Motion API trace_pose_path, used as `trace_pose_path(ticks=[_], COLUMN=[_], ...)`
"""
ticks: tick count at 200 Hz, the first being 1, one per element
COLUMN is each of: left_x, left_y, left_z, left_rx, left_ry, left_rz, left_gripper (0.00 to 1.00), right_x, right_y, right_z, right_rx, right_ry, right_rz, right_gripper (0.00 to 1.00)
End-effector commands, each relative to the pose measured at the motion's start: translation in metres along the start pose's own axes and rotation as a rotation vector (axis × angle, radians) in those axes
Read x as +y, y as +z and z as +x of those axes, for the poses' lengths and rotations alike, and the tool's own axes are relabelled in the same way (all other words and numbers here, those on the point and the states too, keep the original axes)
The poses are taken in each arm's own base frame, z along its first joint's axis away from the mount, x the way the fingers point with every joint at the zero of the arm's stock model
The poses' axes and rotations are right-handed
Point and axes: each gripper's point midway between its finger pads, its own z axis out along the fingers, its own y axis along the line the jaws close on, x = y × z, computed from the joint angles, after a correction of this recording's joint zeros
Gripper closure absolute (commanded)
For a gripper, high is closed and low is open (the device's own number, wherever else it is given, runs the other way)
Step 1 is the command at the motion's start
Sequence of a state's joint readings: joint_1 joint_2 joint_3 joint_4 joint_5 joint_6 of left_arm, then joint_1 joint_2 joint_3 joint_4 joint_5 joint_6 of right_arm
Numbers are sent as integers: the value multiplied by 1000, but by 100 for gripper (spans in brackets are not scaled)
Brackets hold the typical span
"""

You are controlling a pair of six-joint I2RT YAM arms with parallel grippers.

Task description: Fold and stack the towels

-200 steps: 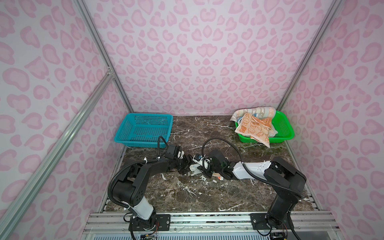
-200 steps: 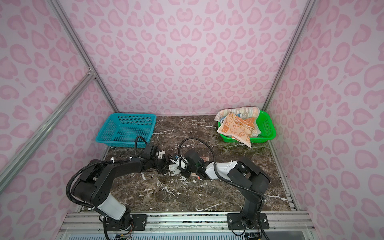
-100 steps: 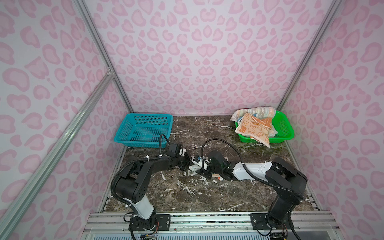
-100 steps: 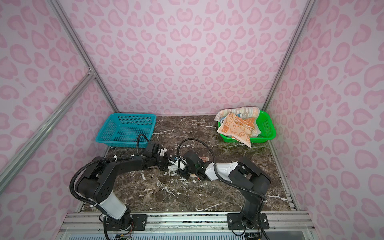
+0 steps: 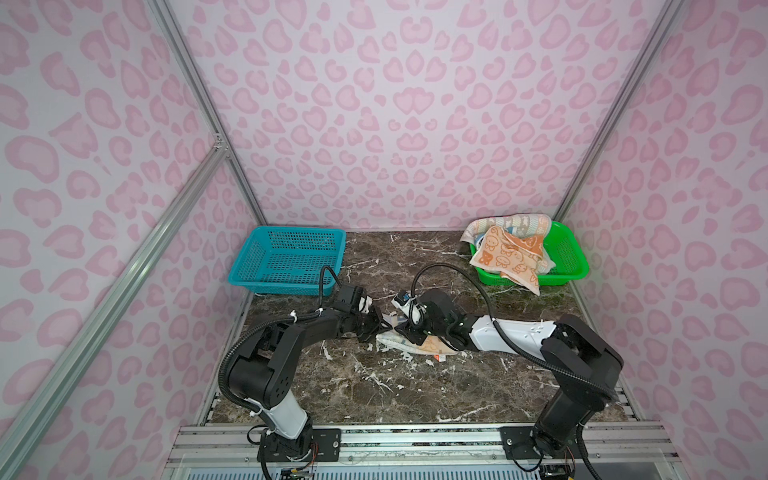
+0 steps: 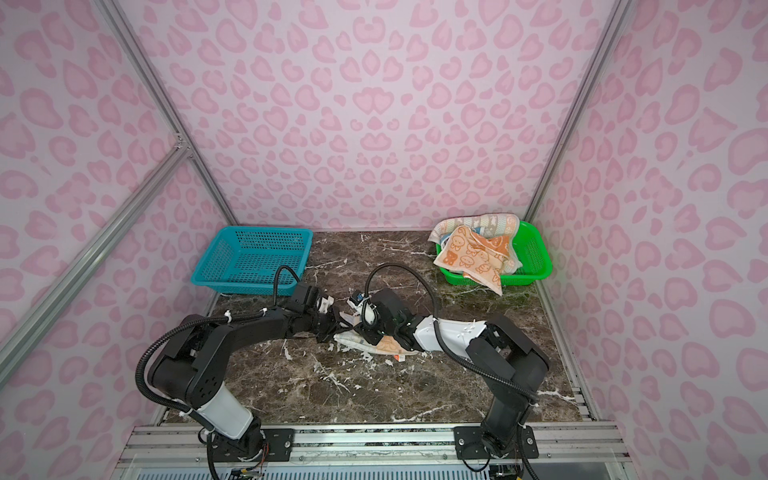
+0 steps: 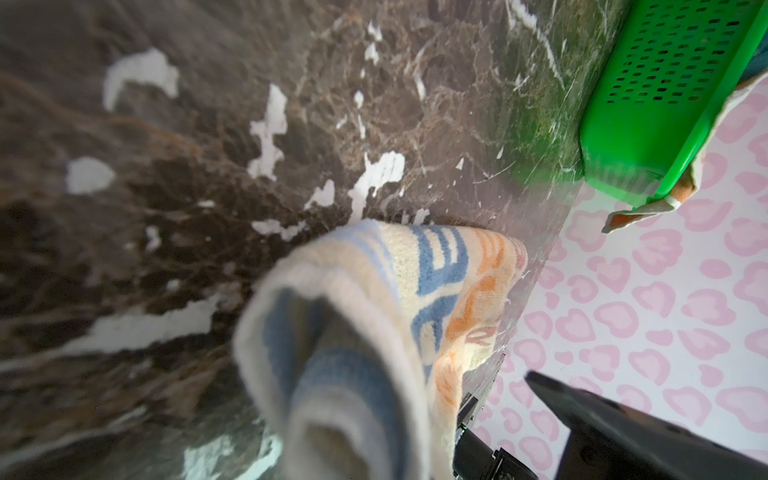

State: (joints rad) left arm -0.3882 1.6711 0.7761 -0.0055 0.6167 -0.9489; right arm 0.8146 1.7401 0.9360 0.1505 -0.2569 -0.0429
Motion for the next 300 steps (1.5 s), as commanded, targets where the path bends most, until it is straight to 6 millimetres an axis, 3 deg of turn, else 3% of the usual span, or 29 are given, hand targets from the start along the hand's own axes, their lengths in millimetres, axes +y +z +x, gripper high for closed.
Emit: trace_pose_path(ticks=[1,48,89,115,134,155,160,188,216,246,300], left_x=[-7,-12,-28,-53,-74,-94,-98,-110,-104,-79,-30], left_y=[-4,-7,-20,-45,-69,-100,-106,-142,-181,-224,-272], left_z=[-5,-14,-29,-49,-65,-86,-91,-125,-164,-202,-254], left_rx=[-17,-29,-39,-68,-96,-133,-145,-229,-333,-440,-525], left_ry=[19,19,109,241,374,499,522,597,600,544,448], left_rz=[6,17,11,24,-8,-83,-100,-173,-244,-310,-394], left_gripper=[97,97,97,97,97,97,97,97,97,97,97], right_x=[7,39,31,19,9,5,4,4,4,6,7], right_y=[6,-2,-24,-44,-60,-69,-70,-74,-74,-70,-69], right_z=[13,26,15,4,-5,-11,-13,-28,-45,-55,-64], right_rx=[47,30,-19,-49,-105,-124,-124,-138,-161,-160,-185], right_ry=[-9,-63,-26,23,75,111,114,118,110,95,111], right_rz=[-9,-82,-35,36,97,113,116,116,112,101,75], right_gripper=[47,48,46,37,20,10,2,1,1,1,1])
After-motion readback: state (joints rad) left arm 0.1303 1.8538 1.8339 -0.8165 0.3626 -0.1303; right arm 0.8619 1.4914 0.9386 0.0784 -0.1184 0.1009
